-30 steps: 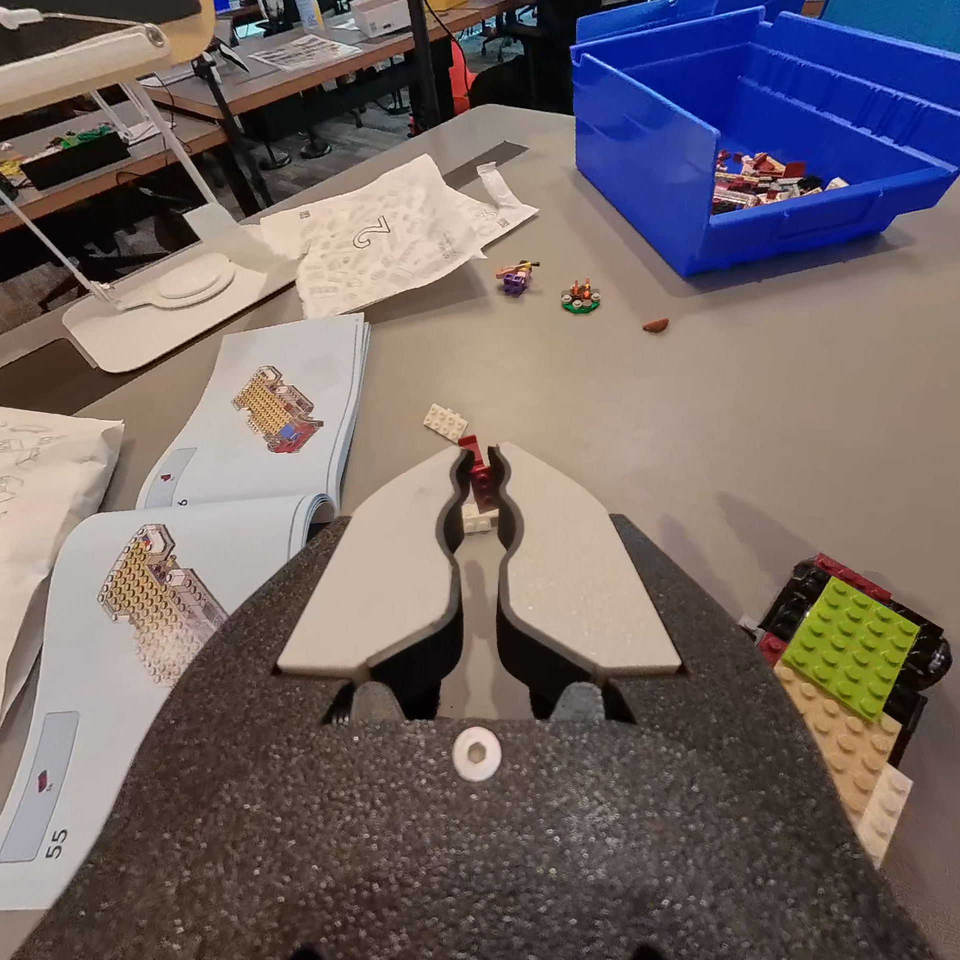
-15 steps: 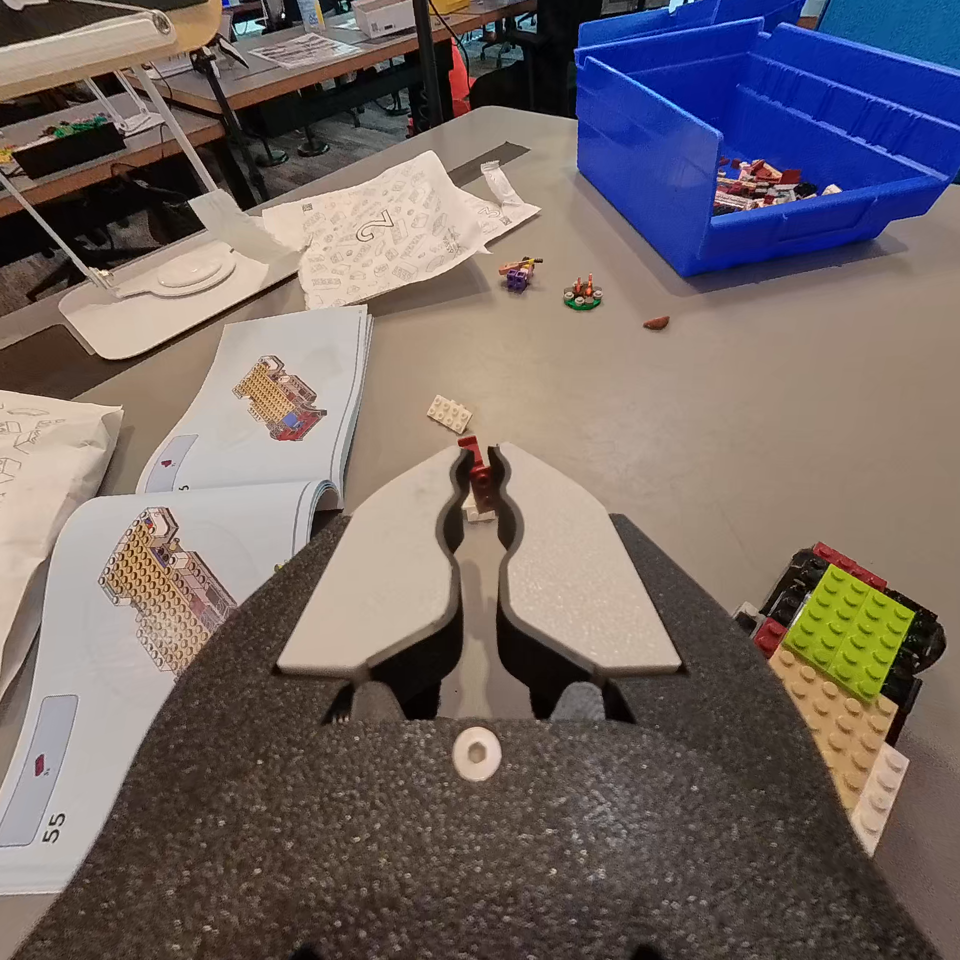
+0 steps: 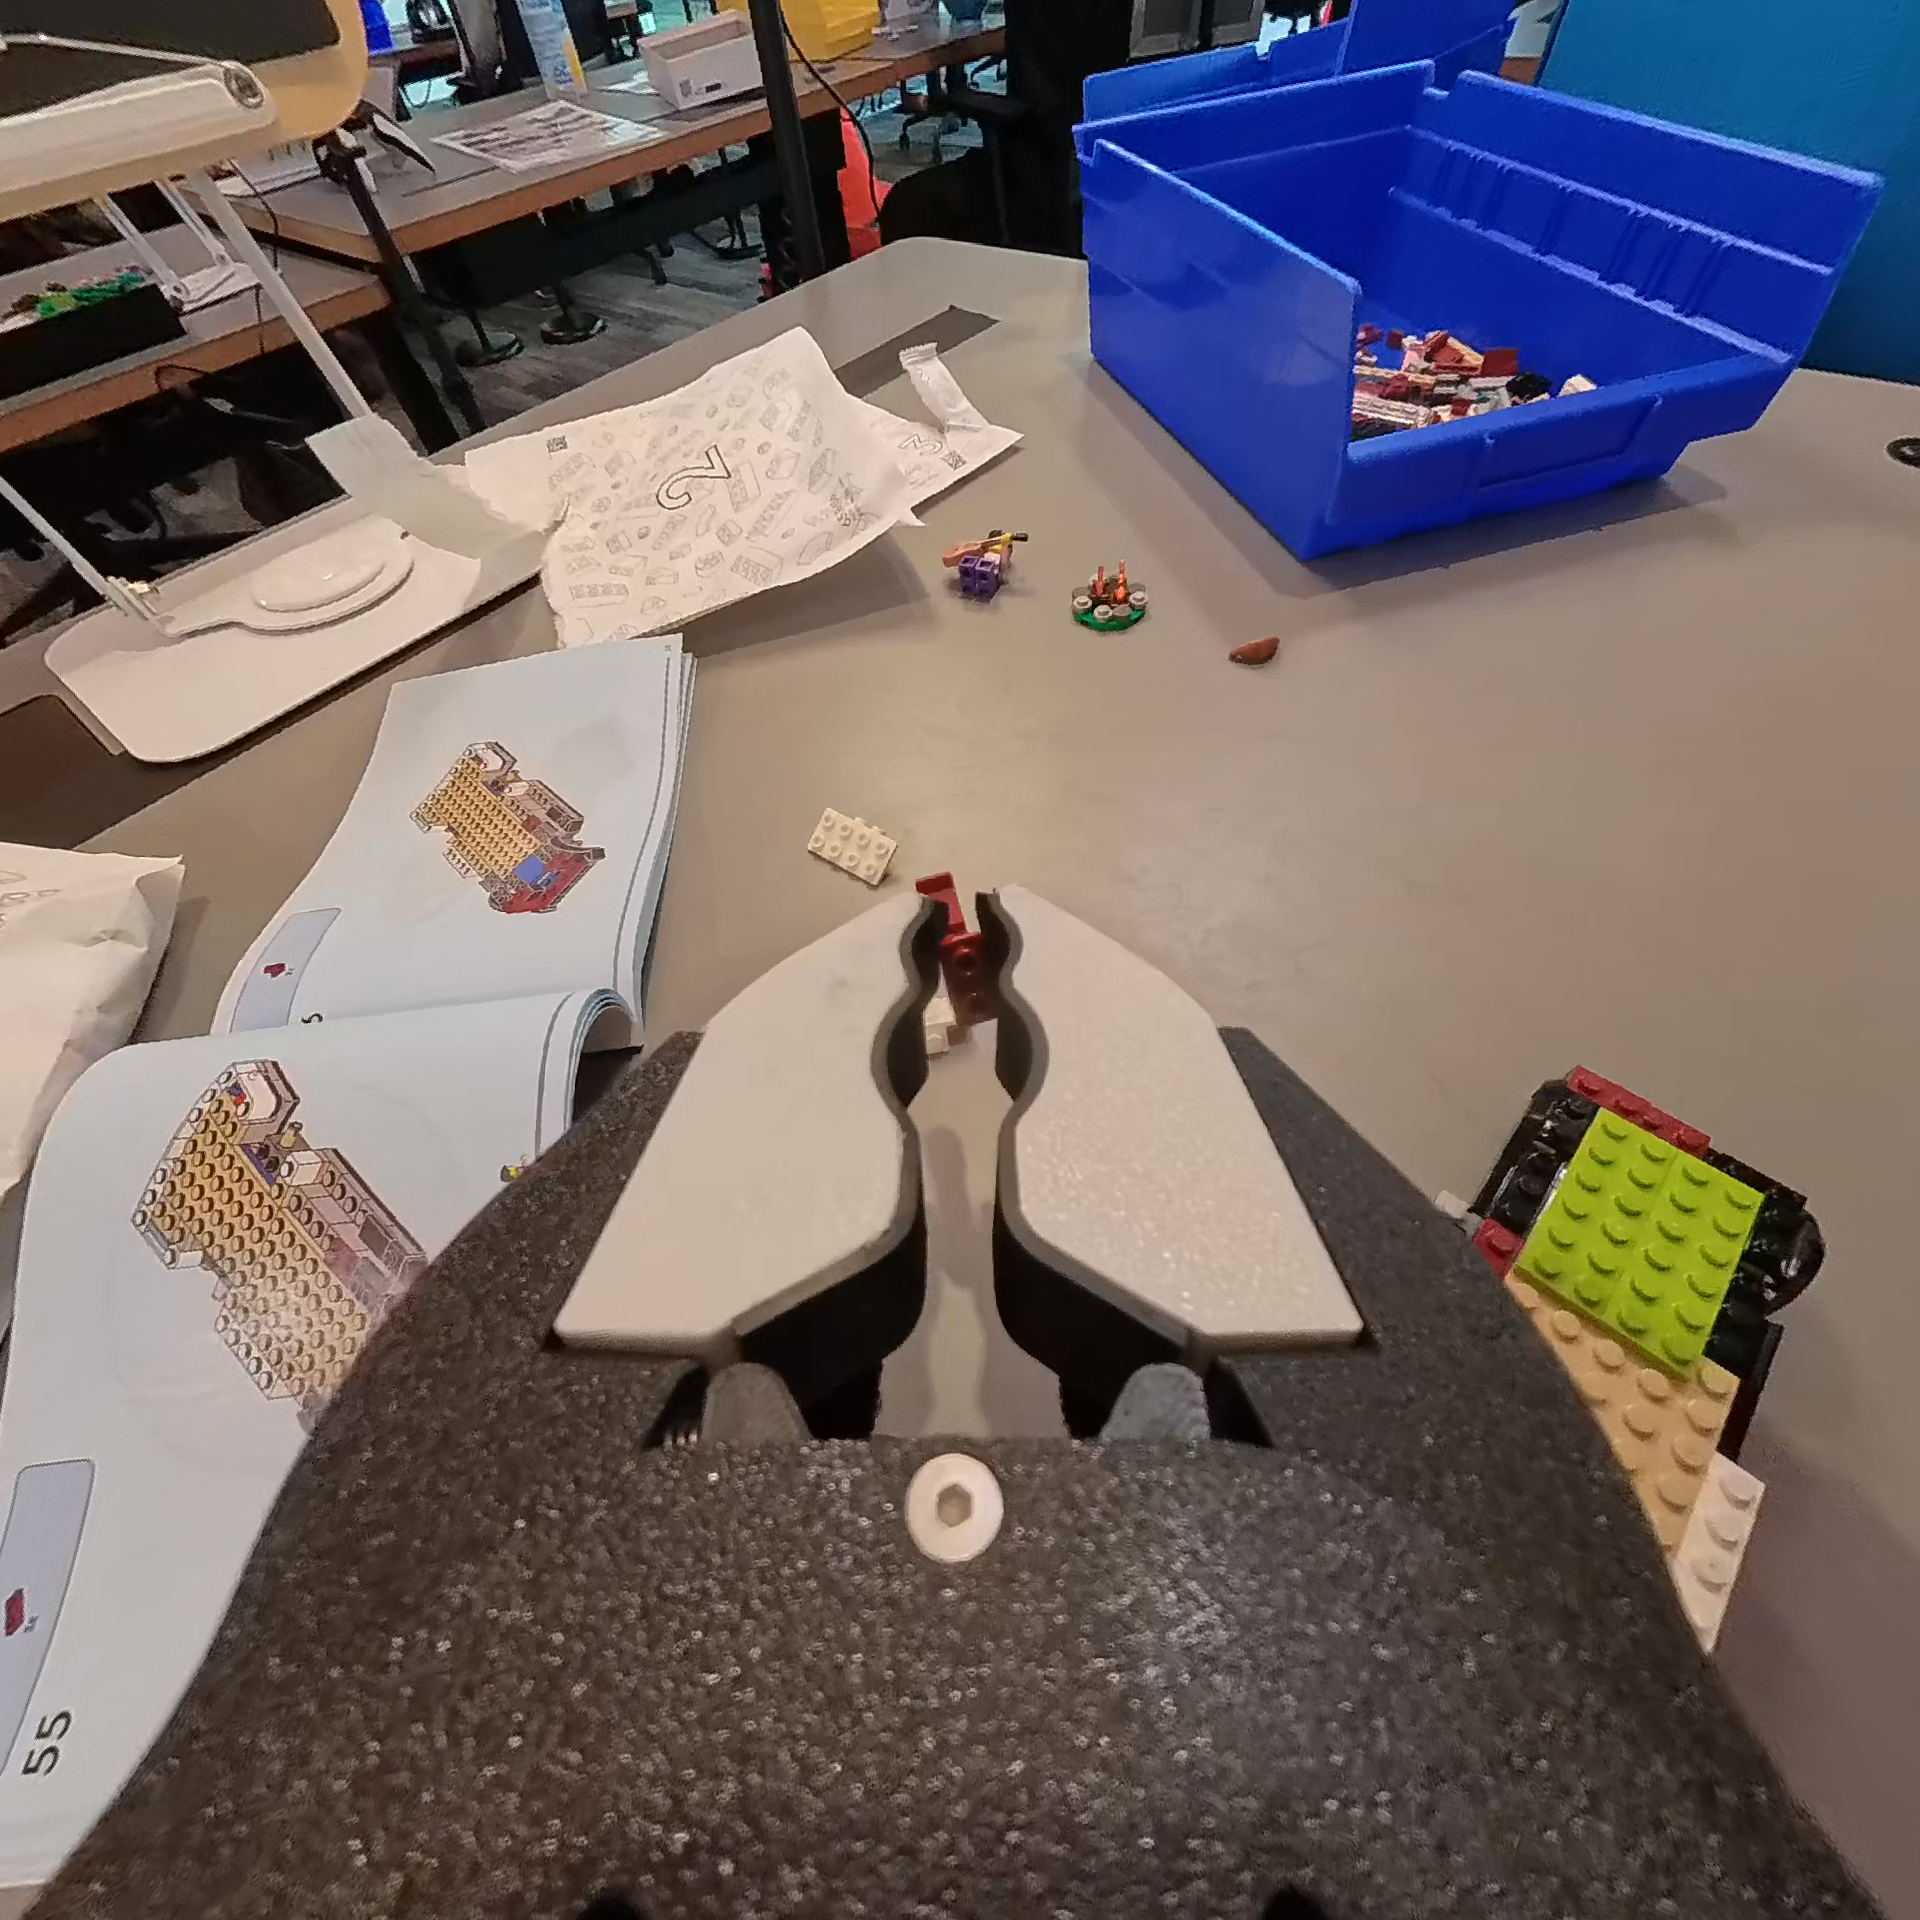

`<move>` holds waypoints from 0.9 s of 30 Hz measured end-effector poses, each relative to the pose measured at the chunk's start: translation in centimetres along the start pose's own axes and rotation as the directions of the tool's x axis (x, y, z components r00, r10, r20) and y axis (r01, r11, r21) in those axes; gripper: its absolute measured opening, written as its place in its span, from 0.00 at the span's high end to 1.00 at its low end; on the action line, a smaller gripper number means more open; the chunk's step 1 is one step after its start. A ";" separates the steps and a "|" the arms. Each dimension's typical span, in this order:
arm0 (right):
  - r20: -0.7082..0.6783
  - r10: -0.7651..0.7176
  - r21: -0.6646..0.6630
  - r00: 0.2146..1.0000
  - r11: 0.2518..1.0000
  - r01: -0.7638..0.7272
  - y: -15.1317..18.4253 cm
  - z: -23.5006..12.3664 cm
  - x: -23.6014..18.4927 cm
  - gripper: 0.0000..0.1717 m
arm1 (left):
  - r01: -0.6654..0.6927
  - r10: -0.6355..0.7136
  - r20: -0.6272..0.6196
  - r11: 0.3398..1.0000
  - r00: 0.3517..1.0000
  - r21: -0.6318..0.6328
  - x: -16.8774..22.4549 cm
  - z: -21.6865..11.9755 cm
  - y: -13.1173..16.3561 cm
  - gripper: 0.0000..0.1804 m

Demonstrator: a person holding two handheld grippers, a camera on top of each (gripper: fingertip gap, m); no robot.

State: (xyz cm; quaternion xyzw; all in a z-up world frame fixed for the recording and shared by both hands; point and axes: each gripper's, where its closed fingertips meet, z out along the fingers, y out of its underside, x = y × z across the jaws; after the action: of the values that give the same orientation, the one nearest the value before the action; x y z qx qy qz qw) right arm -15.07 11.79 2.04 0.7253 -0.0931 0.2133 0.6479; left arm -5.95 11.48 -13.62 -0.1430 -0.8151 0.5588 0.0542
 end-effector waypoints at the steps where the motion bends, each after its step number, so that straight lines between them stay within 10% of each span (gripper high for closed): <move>1: -0.005 -0.006 -0.004 1.000 1.000 0.006 -0.1 -0.1 0.1 0.91 | -0.001 0.001 -0.009 1.000 1.000 -0.001 0.2 0.1 0.0 0.96; 9: 0.022 -0.007 0.035 1.000 0.999 0.006 -1.0 0.0 -1.3 0.91 | -0.039 0.039 -0.039 0.999 0.998 0.013 1.2 0.0 -0.2 0.96; 15: 0.306 0.273 0.281 0.912 0.889 -0.361 -5.9 4.3 -5.5 0.85 | -0.065 0.068 -0.087 0.997 0.994 0.031 2.3 -0.2 -0.5 0.96; 21: 0.799 0.376 0.309 0.470 0.412 -0.857 -16.1 7.6 -11.4 0.77 | -0.053 0.052 -0.141 0.999 0.989 0.000 3.0 0.2 0.3 0.96; 27: 0.991 0.123 -0.034 -0.056 -0.173 -0.984 -20.8 6.2 -11.6 0.78 | 0.003 -0.012 -0.243 0.999 0.970 -0.037 4.2 0.8 0.8 0.96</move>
State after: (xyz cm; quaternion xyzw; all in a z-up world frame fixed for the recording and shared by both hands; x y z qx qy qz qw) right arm -15.72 7.03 -22.11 0.7044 -0.6420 0.2108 -0.2174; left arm -9.99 12.25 -14.95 -0.2086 -0.8129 0.5218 0.1531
